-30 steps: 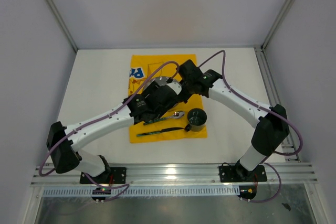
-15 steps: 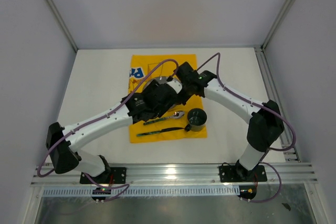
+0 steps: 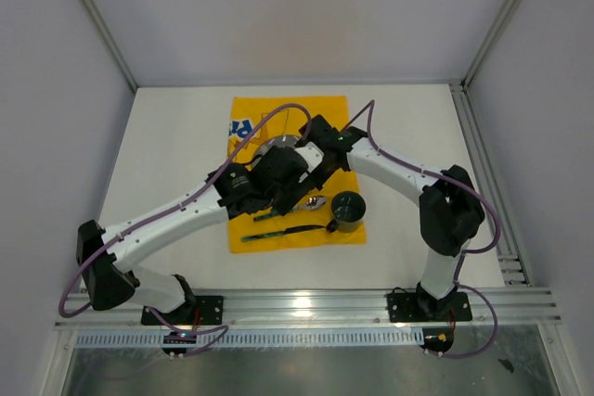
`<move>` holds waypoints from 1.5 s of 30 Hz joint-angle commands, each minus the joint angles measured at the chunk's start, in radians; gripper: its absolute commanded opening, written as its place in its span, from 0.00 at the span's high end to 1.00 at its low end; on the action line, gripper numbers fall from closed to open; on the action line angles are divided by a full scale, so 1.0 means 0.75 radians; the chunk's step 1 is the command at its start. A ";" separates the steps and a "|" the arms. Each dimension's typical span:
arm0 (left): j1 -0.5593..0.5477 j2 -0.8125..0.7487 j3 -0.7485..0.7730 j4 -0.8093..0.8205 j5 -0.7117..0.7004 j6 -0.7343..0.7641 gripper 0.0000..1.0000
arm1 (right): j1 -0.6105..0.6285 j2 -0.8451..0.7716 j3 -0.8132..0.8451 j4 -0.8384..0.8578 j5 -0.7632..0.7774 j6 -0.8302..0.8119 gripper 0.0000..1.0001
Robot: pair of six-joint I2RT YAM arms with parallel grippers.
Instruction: Set the dinner table for one person
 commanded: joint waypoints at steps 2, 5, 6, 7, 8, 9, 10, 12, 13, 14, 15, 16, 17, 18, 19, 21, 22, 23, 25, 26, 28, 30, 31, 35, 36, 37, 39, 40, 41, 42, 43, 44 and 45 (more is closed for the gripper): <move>-0.005 -0.052 0.035 -0.021 0.086 -0.015 0.26 | -0.011 0.005 0.119 0.022 -0.039 0.019 0.97; -0.005 -0.060 0.029 -0.029 0.119 -0.011 0.26 | -0.021 0.023 0.162 -0.006 -0.055 -0.001 0.97; -0.005 -0.066 0.029 -0.039 0.135 -0.013 0.26 | -0.025 0.025 0.170 -0.012 -0.066 -0.011 0.97; -0.005 -0.078 0.031 -0.045 0.139 -0.017 0.26 | -0.029 0.023 0.182 -0.039 -0.064 -0.021 0.97; -0.005 -0.086 0.023 -0.053 0.133 -0.013 0.26 | -0.031 0.021 0.180 -0.037 -0.068 -0.024 0.97; -0.005 -0.097 0.013 -0.053 0.129 -0.011 0.26 | -0.033 0.017 0.180 -0.039 -0.070 -0.026 0.97; -0.005 -0.117 -0.007 -0.053 0.125 -0.007 0.25 | -0.035 0.011 0.180 -0.039 -0.074 -0.026 0.97; -0.005 -0.135 -0.024 -0.055 0.088 0.001 0.24 | -0.035 0.007 0.188 -0.057 -0.082 -0.038 0.97; -0.005 -0.152 -0.034 -0.059 0.078 0.001 0.24 | -0.039 0.005 0.193 -0.061 -0.078 -0.046 0.97; -0.005 -0.158 -0.040 -0.065 0.070 0.005 0.24 | -0.039 -0.003 0.197 -0.065 -0.070 -0.058 0.97; -0.005 -0.166 -0.046 -0.070 0.053 0.007 0.24 | -0.041 -0.005 0.203 -0.084 -0.066 -0.060 0.97; -0.005 -0.174 -0.067 -0.068 0.041 0.013 0.24 | -0.045 -0.009 0.209 -0.082 -0.086 -0.068 0.97; -0.005 -0.191 -0.077 -0.066 0.027 0.019 0.23 | -0.045 -0.009 0.213 -0.084 -0.094 -0.083 0.97; -0.005 -0.197 -0.089 -0.066 0.009 0.023 0.23 | -0.047 -0.007 0.235 -0.112 -0.100 -0.085 0.97; -0.005 -0.203 -0.104 -0.057 0.008 0.023 0.22 | -0.047 -0.005 0.250 -0.127 -0.096 -0.085 0.97; -0.005 -0.207 -0.116 -0.049 0.008 0.023 0.21 | -0.045 0.001 0.282 -0.163 -0.107 -0.091 0.97; -0.005 -0.203 -0.126 -0.043 0.023 0.023 0.21 | -0.045 -0.001 0.289 -0.164 -0.123 -0.097 0.97; -0.005 -0.191 -0.128 -0.039 0.033 0.019 0.21 | -0.047 -0.003 0.291 -0.166 -0.125 -0.099 0.97; -0.005 -0.172 -0.124 -0.027 0.043 0.009 0.21 | -0.047 -0.024 0.281 -0.149 -0.121 -0.103 0.97; -0.005 -0.140 -0.120 -0.025 0.043 0.009 0.21 | -0.045 -0.030 0.278 -0.143 -0.125 -0.101 0.97; -0.005 -0.109 -0.102 -0.017 0.051 0.011 0.22 | -0.047 -0.042 0.270 -0.135 -0.137 -0.103 0.97; -0.005 -0.062 -0.077 -0.018 0.055 0.013 0.23 | -0.045 -0.058 0.256 -0.129 -0.137 -0.105 0.97; -0.005 -0.048 -0.059 -0.021 0.059 0.013 0.23 | -0.047 -0.067 0.250 -0.127 -0.135 -0.107 0.97; -0.005 0.014 -0.018 -0.025 0.078 0.017 0.25 | -0.047 -0.083 0.227 -0.119 -0.141 -0.099 0.97; -0.003 0.030 -0.002 -0.025 0.080 0.017 0.25 | -0.047 -0.085 0.223 -0.117 -0.139 -0.101 0.97; -0.005 0.067 0.011 -0.031 0.080 0.017 0.26 | -0.045 -0.085 0.223 -0.117 -0.139 -0.107 0.97; -0.005 0.108 0.051 -0.049 0.080 0.017 0.28 | -0.045 -0.085 0.223 -0.117 -0.139 -0.118 0.97; -0.005 0.146 0.066 -0.057 0.078 0.015 0.29 | -0.045 -0.083 0.223 -0.117 -0.141 -0.126 0.97; -0.005 0.163 0.080 -0.063 0.076 0.017 0.30 | -0.045 -0.085 0.221 -0.115 -0.139 -0.134 0.97; -0.003 0.181 0.107 -0.076 0.072 0.015 0.30 | -0.043 -0.083 0.217 -0.115 -0.141 -0.138 0.97; -0.005 0.208 0.121 -0.084 0.068 0.015 0.31 | -0.041 -0.083 0.213 -0.113 -0.150 -0.140 0.97; -0.005 0.218 0.133 -0.088 0.064 0.015 0.31 | -0.041 -0.085 0.203 -0.107 -0.148 -0.146 0.97; -0.003 0.228 0.158 -0.094 0.060 0.015 0.31 | -0.041 -0.087 0.197 -0.098 -0.150 -0.148 0.97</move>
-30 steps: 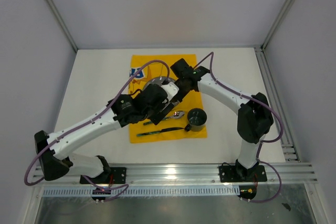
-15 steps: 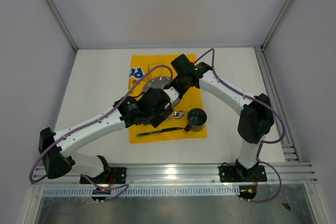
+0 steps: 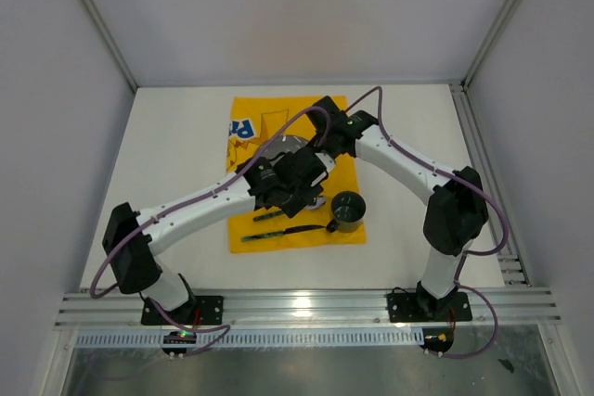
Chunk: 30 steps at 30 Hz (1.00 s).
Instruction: Set the dinner table for one person
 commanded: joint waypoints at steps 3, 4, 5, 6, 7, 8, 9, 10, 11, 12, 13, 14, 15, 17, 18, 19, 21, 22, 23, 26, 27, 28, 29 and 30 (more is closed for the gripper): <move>-0.005 0.042 0.114 -0.046 -0.023 0.019 0.32 | 0.006 -0.071 -0.020 0.035 -0.039 -0.045 0.97; -0.005 0.047 0.120 -0.048 -0.028 0.021 0.33 | 0.006 -0.071 -0.020 0.035 -0.037 -0.051 0.97; -0.005 0.055 0.129 -0.055 -0.028 0.021 0.38 | 0.008 -0.071 -0.020 0.030 -0.031 -0.057 0.97; -0.005 0.061 0.133 -0.061 -0.028 0.023 0.44 | 0.008 -0.071 -0.020 0.032 -0.029 -0.061 0.97; -0.005 0.065 0.137 -0.067 -0.030 0.023 0.59 | 0.008 -0.071 -0.022 0.035 -0.029 -0.066 0.97; -0.005 0.069 0.137 -0.071 -0.030 0.019 0.66 | 0.006 -0.069 -0.020 0.037 -0.029 -0.070 0.97; -0.005 0.077 0.139 -0.073 -0.030 0.019 0.74 | 0.008 -0.069 -0.022 0.043 -0.037 -0.070 0.97; -0.005 0.079 0.139 -0.075 -0.030 0.017 0.85 | 0.008 -0.065 -0.022 0.047 -0.041 -0.070 0.97; -0.005 0.083 0.137 -0.077 -0.030 0.013 0.86 | 0.010 -0.067 -0.020 0.055 -0.049 -0.070 0.97; -0.005 0.087 0.135 -0.077 -0.030 0.013 0.86 | 0.010 -0.065 -0.016 0.059 -0.050 -0.070 0.97; -0.005 0.089 0.133 -0.077 -0.032 0.011 0.88 | 0.012 -0.063 -0.014 0.063 -0.050 -0.074 0.97; -0.005 0.089 0.133 -0.073 -0.032 0.009 0.88 | 0.012 -0.065 -0.010 0.065 -0.050 -0.074 0.97; -0.005 0.085 0.133 -0.075 -0.032 0.011 0.85 | 0.012 -0.063 -0.010 0.067 -0.056 -0.074 0.97; -0.005 0.081 0.131 -0.069 -0.034 0.007 0.84 | 0.014 -0.061 -0.008 0.077 -0.062 -0.076 0.97; -0.005 0.079 0.129 -0.071 -0.036 0.009 0.83 | 0.014 -0.059 -0.010 0.080 -0.064 -0.074 0.97; -0.005 0.077 0.129 -0.069 -0.038 0.009 0.82 | 0.016 -0.061 -0.008 0.082 -0.062 -0.076 0.97; -0.005 0.077 0.121 -0.067 -0.030 0.009 0.83 | 0.018 -0.061 -0.012 0.082 -0.060 -0.072 0.97; -0.005 0.077 0.116 -0.065 -0.028 0.011 0.88 | 0.020 -0.059 -0.012 0.084 -0.062 -0.070 0.97; -0.005 0.077 0.108 -0.063 -0.026 0.009 0.94 | 0.020 -0.057 -0.010 0.084 -0.062 -0.066 0.97; -0.005 0.067 0.088 -0.055 -0.024 0.009 1.00 | 0.024 -0.057 -0.010 0.088 -0.060 -0.057 0.97; -0.005 0.063 0.082 -0.051 -0.024 0.009 1.00 | 0.026 -0.057 -0.010 0.088 -0.062 -0.053 0.97; -0.005 0.059 0.078 -0.049 -0.024 0.011 1.00 | 0.028 -0.057 -0.010 0.090 -0.058 -0.053 0.97; -0.005 0.047 0.067 -0.044 -0.024 0.009 1.00 | 0.033 -0.057 -0.010 0.090 -0.058 -0.049 0.97; -0.005 0.038 0.063 -0.038 -0.032 0.011 1.00 | 0.031 -0.057 -0.010 0.088 -0.062 -0.049 0.97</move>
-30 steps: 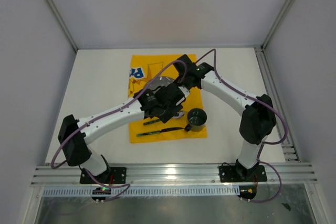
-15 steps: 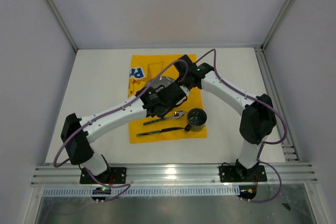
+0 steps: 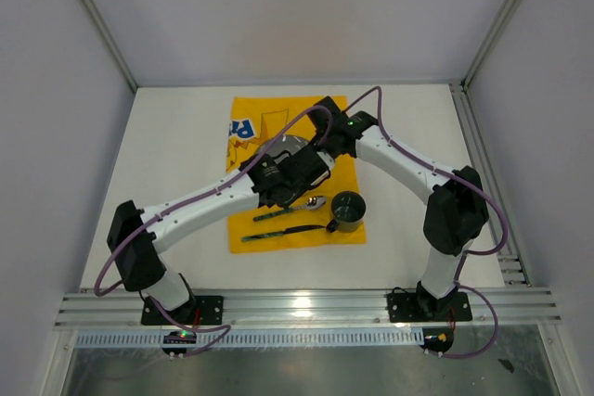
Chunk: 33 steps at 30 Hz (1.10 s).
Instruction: Set the dinner table for one person
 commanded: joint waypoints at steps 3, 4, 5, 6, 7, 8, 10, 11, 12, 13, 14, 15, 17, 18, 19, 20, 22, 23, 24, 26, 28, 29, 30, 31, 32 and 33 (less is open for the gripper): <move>-0.002 -0.050 -0.037 0.068 0.011 0.022 1.00 | 0.049 -0.057 0.018 0.061 -0.059 -0.004 0.97; -0.004 -0.056 -0.043 0.068 -0.003 0.022 1.00 | 0.049 -0.052 0.016 0.059 -0.061 -0.002 0.97; -0.004 -0.070 -0.045 0.070 -0.009 0.020 1.00 | 0.047 -0.054 0.014 0.055 -0.065 -0.002 0.97; -0.004 -0.076 -0.045 0.068 -0.022 0.020 1.00 | 0.049 -0.052 0.014 0.057 -0.069 0.000 0.97; -0.004 -0.080 -0.045 0.068 -0.050 0.018 1.00 | 0.049 -0.050 0.010 0.053 -0.073 0.002 0.97; -0.004 -0.087 -0.047 0.068 -0.059 0.018 1.00 | 0.049 -0.048 0.008 0.053 -0.071 0.002 0.97; -0.004 -0.107 -0.041 0.066 -0.079 0.020 1.00 | 0.047 -0.048 0.004 0.051 -0.071 0.000 0.97; -0.004 -0.113 -0.041 0.059 -0.095 0.022 1.00 | 0.049 -0.046 0.002 0.049 -0.067 0.000 0.97; -0.004 -0.123 -0.041 0.055 -0.108 0.024 1.00 | 0.049 -0.048 0.000 0.051 -0.067 0.000 0.97; -0.004 -0.127 -0.043 0.053 -0.114 0.022 1.00 | 0.049 -0.046 0.000 0.055 -0.069 -0.002 0.97; -0.002 -0.134 -0.045 0.051 -0.120 0.022 1.00 | 0.049 -0.046 -0.002 0.055 -0.073 -0.004 0.91; -0.004 -0.144 -0.047 0.051 -0.122 0.022 1.00 | 0.047 -0.042 -0.002 0.057 -0.081 -0.004 0.85; -0.004 -0.150 -0.049 0.049 -0.124 0.014 1.00 | 0.049 -0.038 -0.006 0.069 -0.091 -0.006 0.79; -0.002 -0.150 -0.051 0.047 -0.128 0.012 1.00 | 0.047 -0.038 -0.006 0.075 -0.096 -0.006 0.77; -0.004 -0.154 -0.055 0.043 -0.130 0.008 1.00 | 0.049 -0.030 -0.004 0.077 -0.100 -0.010 0.73; -0.004 -0.152 -0.057 0.045 -0.130 0.001 1.00 | 0.049 -0.028 0.000 0.077 -0.102 -0.012 0.62; -0.004 -0.156 -0.065 0.043 -0.136 -0.003 1.00 | 0.047 -0.022 0.006 0.077 -0.114 -0.018 0.51; -0.004 -0.158 -0.067 0.045 -0.140 -0.007 1.00 | 0.047 -0.016 0.010 0.075 -0.118 -0.030 0.37; -0.004 -0.160 -0.073 0.041 -0.151 -0.007 1.00 | 0.047 -0.014 0.012 0.071 -0.116 -0.037 0.31; -0.004 -0.166 -0.077 0.041 -0.157 -0.009 1.00 | 0.047 -0.022 0.010 0.079 -0.102 -0.055 0.27; -0.004 -0.166 -0.084 0.045 -0.163 -0.011 1.00 | 0.047 -0.034 0.004 0.087 -0.071 -0.065 0.26; -0.004 -0.170 -0.088 0.045 -0.167 -0.011 1.00 | 0.043 -0.042 0.000 0.089 -0.065 -0.075 0.26; -0.004 -0.168 -0.088 0.045 -0.171 -0.013 1.00 | 0.039 -0.044 0.000 0.085 -0.059 -0.086 0.26; -0.002 -0.168 -0.088 0.045 -0.179 -0.013 1.00 | 0.039 -0.044 0.010 0.075 -0.047 -0.098 0.26; -0.004 -0.164 -0.088 0.043 -0.181 -0.015 1.00 | 0.035 -0.046 0.014 0.071 -0.022 -0.114 0.26; -0.004 -0.164 -0.088 0.045 -0.183 -0.019 1.00 | 0.033 -0.058 0.012 0.071 -0.010 -0.153 0.26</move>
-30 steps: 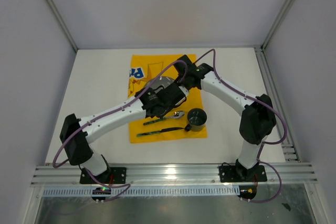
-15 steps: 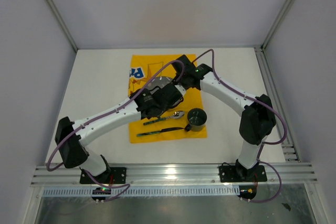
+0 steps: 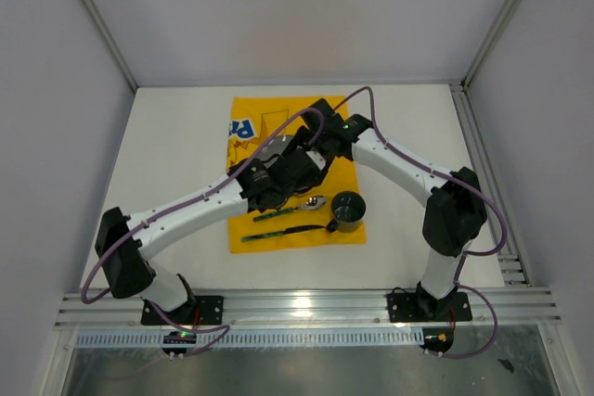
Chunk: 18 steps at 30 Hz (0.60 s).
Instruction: Set the dinner table for one person
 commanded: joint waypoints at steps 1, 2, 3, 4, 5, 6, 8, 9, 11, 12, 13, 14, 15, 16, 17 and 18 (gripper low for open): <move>-0.005 -0.063 -0.001 0.035 -0.054 -0.019 1.00 | -0.011 -0.067 0.015 0.007 0.068 -0.112 0.26; -0.005 -0.063 -0.001 0.031 -0.052 -0.021 1.00 | -0.013 -0.077 0.015 0.009 0.139 -0.149 0.26; -0.005 -0.065 0.005 0.029 -0.054 -0.021 1.00 | -0.017 -0.105 0.005 0.031 0.184 -0.249 0.26; -0.005 -0.067 0.012 0.025 -0.058 -0.023 1.00 | -0.019 -0.122 -0.005 0.060 0.221 -0.317 0.26; -0.005 -0.067 0.018 0.015 -0.054 -0.025 1.00 | -0.021 -0.134 -0.014 0.078 0.284 -0.380 0.26; -0.005 -0.071 0.032 0.008 -0.052 -0.025 1.00 | -0.026 -0.148 -0.028 0.107 0.342 -0.450 0.26; -0.005 -0.079 0.061 -0.028 -0.054 -0.027 1.00 | -0.026 -0.185 -0.040 0.142 0.389 -0.707 0.26; -0.003 -0.092 0.089 -0.043 -0.058 -0.029 1.00 | -0.026 -0.202 -0.069 0.152 0.464 -0.771 0.26; -0.005 -0.118 0.110 -0.065 -0.068 -0.039 1.00 | -0.026 -0.273 -0.128 0.195 0.512 -0.961 0.26; -0.005 -0.153 0.122 -0.084 -0.088 -0.045 1.00 | -0.026 -0.300 -0.193 0.217 0.601 -1.004 0.26; -0.003 -0.169 0.124 -0.096 -0.095 -0.051 1.00 | -0.026 -0.330 -0.234 0.250 0.618 -1.057 0.26; -0.005 -0.186 0.126 -0.104 -0.103 -0.061 1.00 | -0.026 -0.395 -0.277 0.291 0.629 -1.181 0.27; -0.003 -0.202 0.122 -0.112 -0.111 -0.066 1.00 | -0.026 -0.428 -0.348 0.358 0.653 -1.225 0.28; -0.001 -0.224 0.122 -0.116 -0.111 -0.070 1.00 | -0.028 -0.457 -0.385 0.403 0.637 -1.276 0.29; -0.001 -0.231 0.120 -0.123 -0.103 -0.082 1.00 | -0.026 -0.508 -0.424 0.499 0.594 -1.406 0.29; -0.001 -0.235 0.122 -0.129 -0.093 -0.086 1.00 | -0.026 -0.533 -0.489 0.536 0.559 -1.464 0.30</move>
